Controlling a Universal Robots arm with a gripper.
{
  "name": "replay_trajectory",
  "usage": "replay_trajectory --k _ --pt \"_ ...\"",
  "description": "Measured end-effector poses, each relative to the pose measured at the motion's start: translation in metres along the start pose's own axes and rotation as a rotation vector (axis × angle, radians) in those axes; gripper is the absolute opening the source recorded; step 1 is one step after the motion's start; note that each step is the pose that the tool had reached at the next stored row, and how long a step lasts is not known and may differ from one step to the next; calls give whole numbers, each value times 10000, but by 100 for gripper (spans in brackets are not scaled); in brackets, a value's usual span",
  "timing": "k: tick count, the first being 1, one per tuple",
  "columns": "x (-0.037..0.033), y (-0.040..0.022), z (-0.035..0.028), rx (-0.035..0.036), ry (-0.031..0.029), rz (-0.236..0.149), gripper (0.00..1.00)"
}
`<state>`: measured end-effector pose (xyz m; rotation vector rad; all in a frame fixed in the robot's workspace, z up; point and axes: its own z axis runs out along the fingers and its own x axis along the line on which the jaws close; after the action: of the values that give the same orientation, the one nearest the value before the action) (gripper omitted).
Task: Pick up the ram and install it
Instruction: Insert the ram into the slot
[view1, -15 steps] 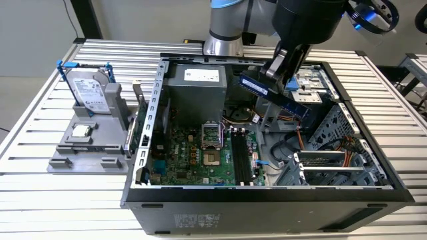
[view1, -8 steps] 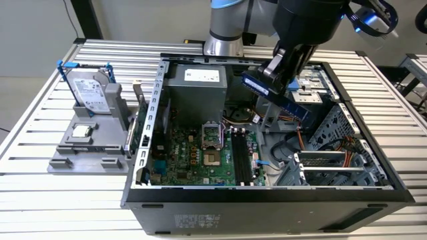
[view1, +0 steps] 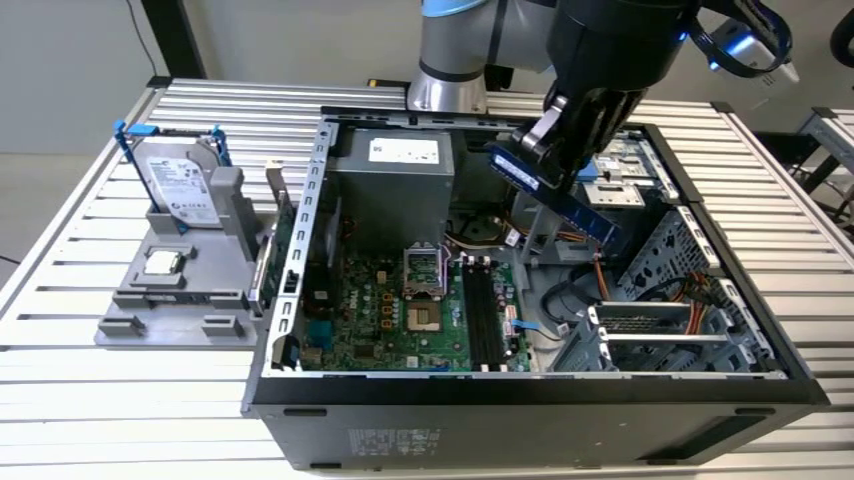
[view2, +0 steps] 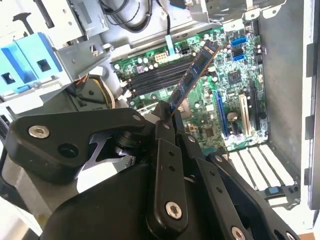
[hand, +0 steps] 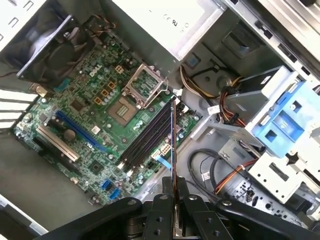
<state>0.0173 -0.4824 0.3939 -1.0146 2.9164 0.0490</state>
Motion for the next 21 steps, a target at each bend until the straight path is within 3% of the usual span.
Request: replay_trajectory --k 21 --pt "-2 -2 12 139 -29 2291 0"
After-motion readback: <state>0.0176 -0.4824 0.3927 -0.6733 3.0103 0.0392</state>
